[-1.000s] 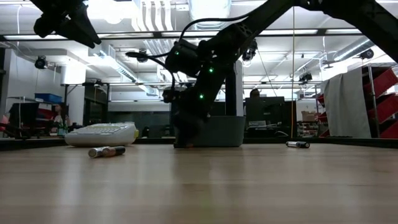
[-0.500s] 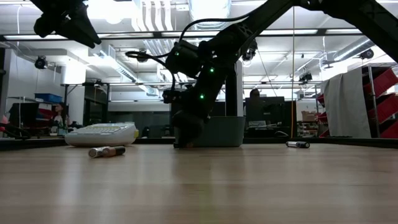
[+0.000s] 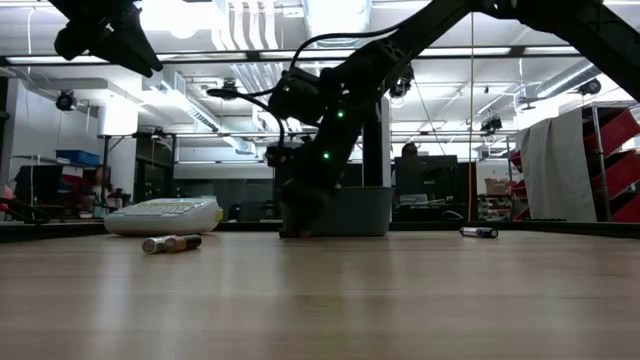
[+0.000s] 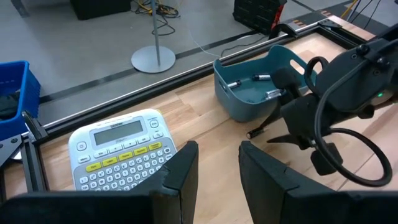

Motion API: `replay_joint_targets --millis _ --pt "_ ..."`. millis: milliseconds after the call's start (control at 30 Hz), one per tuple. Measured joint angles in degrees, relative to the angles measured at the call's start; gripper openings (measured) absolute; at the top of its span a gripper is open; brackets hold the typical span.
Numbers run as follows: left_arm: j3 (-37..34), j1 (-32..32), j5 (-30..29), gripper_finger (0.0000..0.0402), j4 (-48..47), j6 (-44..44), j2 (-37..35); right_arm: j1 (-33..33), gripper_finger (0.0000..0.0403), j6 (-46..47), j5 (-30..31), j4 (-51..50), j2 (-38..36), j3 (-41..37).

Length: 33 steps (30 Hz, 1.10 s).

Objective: Sort batteries
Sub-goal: Put the brown battery into the green bin

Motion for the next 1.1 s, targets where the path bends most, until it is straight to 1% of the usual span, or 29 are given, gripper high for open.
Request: replay_joint_targets --millis 333,433,600,767,1000,1100 --pt "0.0 -0.01 0.03 0.0096 0.0 0.54 0.0 0.12 0.0121 -7.85 -1.01 -7.45 -3.67 0.0" --pt "0.0 0.0 0.54 0.0096 0.0 0.55 -0.09 0.0 0.0123 -9.1 -2.41 -10.06 -5.07 0.0" --pt "0.0 -0.02 0.6 0.0096 -0.03 1.64 -0.11 -0.3 0.0129 -11.08 -2.41 -17.23 -6.36 0.0" --pt "0.0 -0.01 0.21 0.0096 -0.02 1.68 -0.11 -2.71 0.0122 -11.75 -2.45 -22.84 -6.43 -0.02" --pt "0.0 0.0 0.17 0.0096 -0.03 1.71 -0.09 -6.12 0.01 -10.54 -2.83 -24.06 -7.5 0.0" --pt "0.0 0.0 0.15 0.0096 -0.02 1.7 -0.11 -5.91 0.0094 -10.28 -6.52 -23.61 -7.72 0.11"
